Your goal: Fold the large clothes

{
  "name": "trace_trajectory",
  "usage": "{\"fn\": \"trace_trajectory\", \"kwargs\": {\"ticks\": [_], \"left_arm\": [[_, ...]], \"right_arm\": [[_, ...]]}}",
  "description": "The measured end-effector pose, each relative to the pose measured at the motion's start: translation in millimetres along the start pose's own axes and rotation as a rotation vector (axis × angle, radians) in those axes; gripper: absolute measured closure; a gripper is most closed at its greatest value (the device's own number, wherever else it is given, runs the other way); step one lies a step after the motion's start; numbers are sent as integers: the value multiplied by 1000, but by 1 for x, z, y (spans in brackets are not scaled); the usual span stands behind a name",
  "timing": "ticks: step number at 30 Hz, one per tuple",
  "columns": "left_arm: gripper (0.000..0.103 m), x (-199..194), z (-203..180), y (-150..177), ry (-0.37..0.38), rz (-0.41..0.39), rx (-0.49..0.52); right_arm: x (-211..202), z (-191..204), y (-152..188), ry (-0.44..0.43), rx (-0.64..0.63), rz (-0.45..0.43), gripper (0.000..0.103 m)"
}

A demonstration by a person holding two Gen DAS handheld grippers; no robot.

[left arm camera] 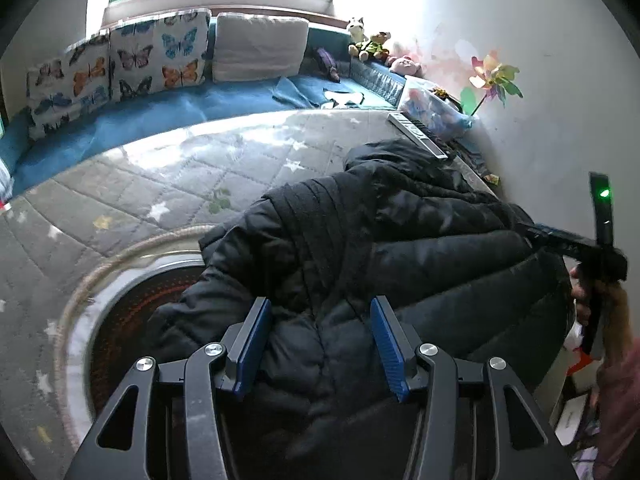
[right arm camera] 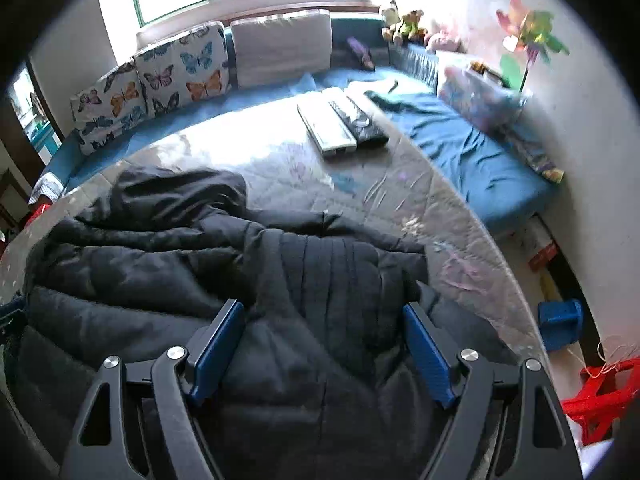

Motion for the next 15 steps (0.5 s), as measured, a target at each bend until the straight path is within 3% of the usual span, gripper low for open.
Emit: {"fn": "trace_trajectory", "kwargs": {"ticks": [5, 9, 11, 15], "left_arm": [[47, -31, -33, 18, -45, -28, 101], [45, -39, -51, 40, -50, -15, 136], [44, -34, -56, 50, -61, 6, 142], [41, -26, -64, 66, -127, 11, 182]], "right_arm": [[-44, 5, 20, -45, -46, -37, 15], [-55, 15, 42, -76, -76, -3, 15], [-47, 22, 53, -52, -94, 38, 15], [-47, 33, 61, 10, -130, -9, 15]]}}
Point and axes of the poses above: each gripper's, at about its wrist camera, not at the fingertips, and x roughly the way its jaws point, z to its left, y to its underside, the point moved 1 cm from there along x, roughly the way its jaws point, and after that the axes turned 11 degrees about y, right-handed, at the moved point
